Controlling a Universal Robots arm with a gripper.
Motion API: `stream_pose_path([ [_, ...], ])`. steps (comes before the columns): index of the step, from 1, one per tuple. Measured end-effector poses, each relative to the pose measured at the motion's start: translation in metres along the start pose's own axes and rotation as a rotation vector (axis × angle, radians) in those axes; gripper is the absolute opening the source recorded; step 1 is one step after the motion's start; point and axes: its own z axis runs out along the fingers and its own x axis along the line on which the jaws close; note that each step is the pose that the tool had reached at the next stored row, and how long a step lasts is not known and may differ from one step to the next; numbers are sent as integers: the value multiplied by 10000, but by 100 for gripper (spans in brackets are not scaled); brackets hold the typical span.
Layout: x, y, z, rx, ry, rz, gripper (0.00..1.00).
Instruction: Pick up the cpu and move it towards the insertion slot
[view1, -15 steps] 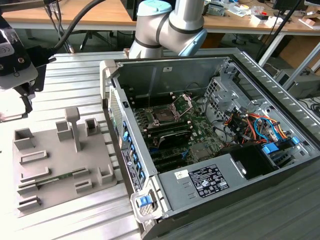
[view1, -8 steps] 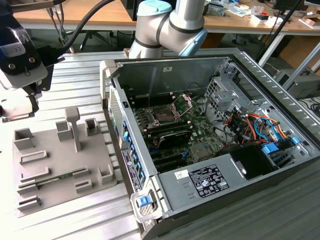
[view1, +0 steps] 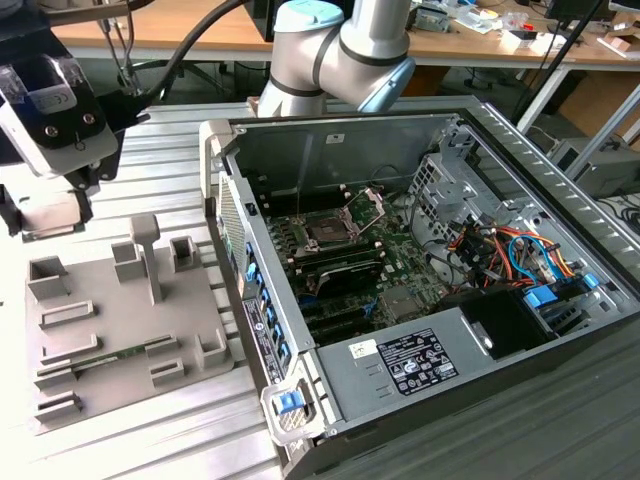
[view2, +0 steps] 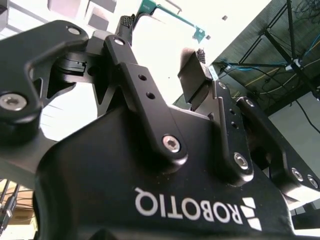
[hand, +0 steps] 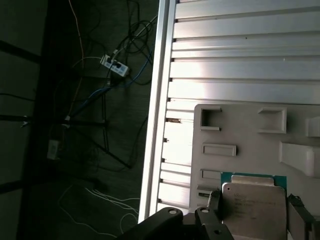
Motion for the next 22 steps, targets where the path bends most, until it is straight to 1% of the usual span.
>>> stream_pose_path([
  [4, -54, -6, -1, 0, 5, 0, 55],
  [6, -99, -12, -1, -1, 9, 0, 55],
  [13, -186, -22, -2, -1, 15, 0, 55],
  [18, -280, -33, -2, -3, 25, 1, 55],
  [19, -316, -37, -2, -3, 30, 1, 55],
  [22, -369, -43, -3, -4, 37, 2, 55],
])
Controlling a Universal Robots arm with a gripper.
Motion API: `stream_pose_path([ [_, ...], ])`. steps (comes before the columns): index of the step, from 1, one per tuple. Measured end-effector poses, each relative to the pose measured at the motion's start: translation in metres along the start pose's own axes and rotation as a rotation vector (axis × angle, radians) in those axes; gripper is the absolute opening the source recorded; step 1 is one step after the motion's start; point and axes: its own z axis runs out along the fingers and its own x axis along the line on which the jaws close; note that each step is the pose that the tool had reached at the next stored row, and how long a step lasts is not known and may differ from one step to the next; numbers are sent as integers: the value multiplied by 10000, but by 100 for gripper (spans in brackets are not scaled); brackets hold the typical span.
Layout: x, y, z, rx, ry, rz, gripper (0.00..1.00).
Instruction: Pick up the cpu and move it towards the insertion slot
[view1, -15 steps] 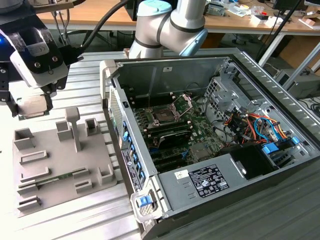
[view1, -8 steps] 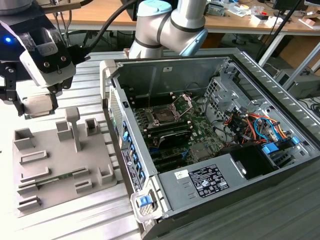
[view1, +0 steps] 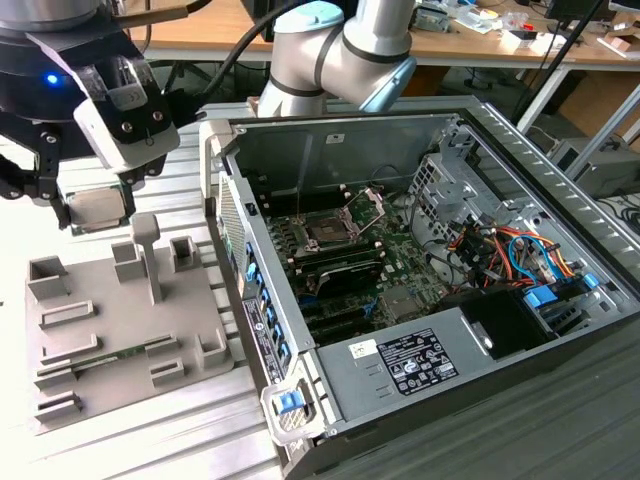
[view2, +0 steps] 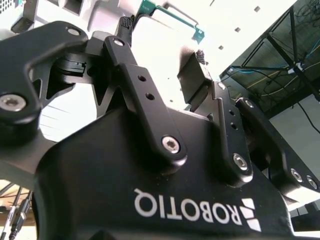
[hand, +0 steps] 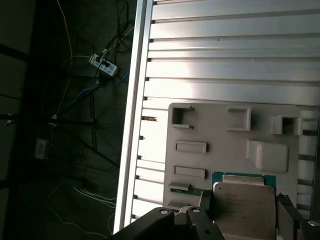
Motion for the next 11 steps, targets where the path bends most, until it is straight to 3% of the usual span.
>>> stream_pose_path([
  [5, -89, -10, -1, -2, 13, 0, 55],
  [7, -172, -20, -2, -3, 28, 2, 55],
  [11, -254, -30, -3, -5, 41, 2, 55],
])
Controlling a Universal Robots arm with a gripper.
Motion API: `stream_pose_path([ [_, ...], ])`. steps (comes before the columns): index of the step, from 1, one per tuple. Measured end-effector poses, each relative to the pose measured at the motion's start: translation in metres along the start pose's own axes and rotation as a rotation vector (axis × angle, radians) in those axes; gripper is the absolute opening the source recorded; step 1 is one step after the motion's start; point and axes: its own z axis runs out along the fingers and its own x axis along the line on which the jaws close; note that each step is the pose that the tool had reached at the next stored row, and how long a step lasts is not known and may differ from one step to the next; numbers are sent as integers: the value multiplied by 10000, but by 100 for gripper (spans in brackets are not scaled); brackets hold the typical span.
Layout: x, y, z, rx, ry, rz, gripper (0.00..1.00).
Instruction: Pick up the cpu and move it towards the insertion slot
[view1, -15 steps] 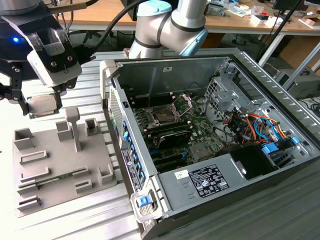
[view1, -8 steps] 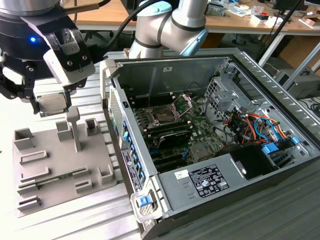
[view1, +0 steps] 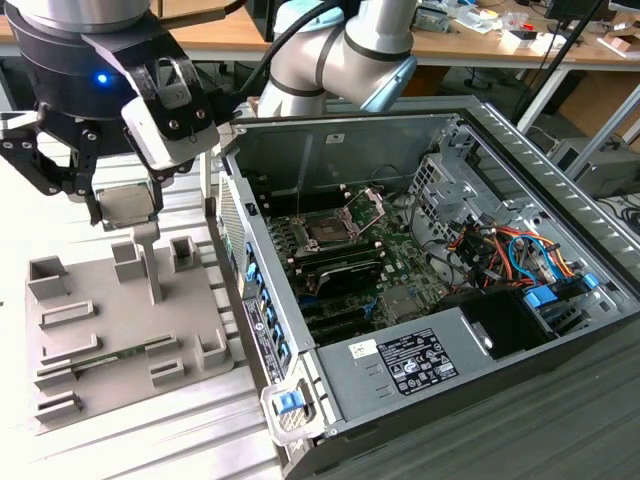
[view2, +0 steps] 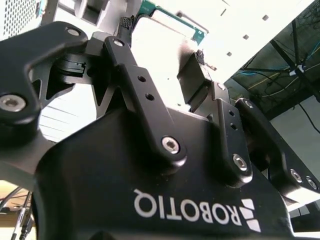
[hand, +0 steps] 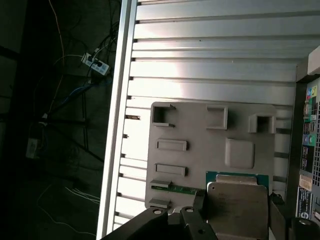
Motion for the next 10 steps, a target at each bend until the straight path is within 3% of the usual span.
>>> stream_pose_path([
  [10, -196, -23, -3, -2, 22, 1, 55],
])
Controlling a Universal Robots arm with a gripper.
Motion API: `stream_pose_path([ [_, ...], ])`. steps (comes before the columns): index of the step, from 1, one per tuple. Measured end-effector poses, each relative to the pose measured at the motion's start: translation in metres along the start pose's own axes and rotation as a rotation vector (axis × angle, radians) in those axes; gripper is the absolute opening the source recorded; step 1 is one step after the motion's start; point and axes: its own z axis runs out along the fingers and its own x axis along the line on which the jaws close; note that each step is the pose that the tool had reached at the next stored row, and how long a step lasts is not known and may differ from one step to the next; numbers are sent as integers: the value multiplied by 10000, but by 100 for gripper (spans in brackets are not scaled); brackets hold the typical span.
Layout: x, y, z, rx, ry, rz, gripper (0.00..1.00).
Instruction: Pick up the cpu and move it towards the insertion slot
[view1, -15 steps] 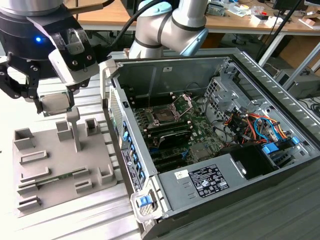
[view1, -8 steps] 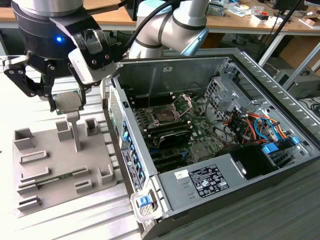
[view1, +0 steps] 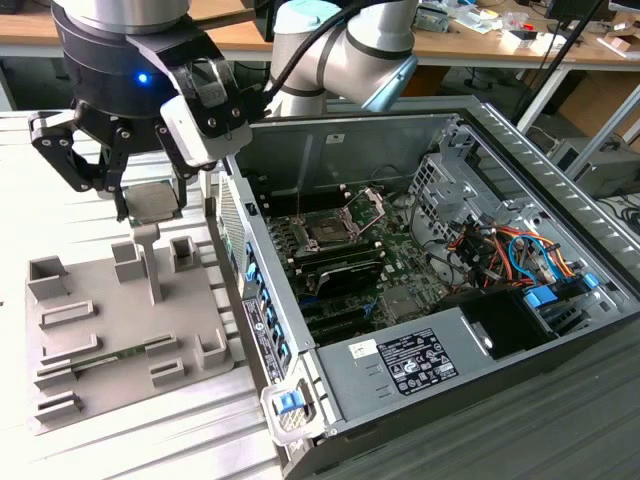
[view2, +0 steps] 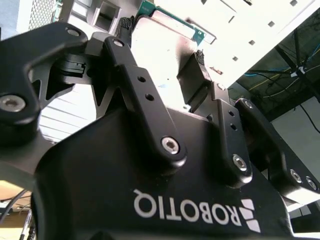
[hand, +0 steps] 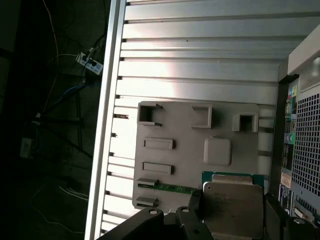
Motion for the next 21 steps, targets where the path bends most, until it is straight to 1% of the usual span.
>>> stream_pose_path([
  [1, -13, -2, 0, -1, 1, 0, 55],
  [3, -64, -7, -1, -1, 7, 1, 55],
  [13, -196, -23, -3, -2, 22, 1, 55],
  [21, -334, -39, -6, -5, 41, 2, 55],
])
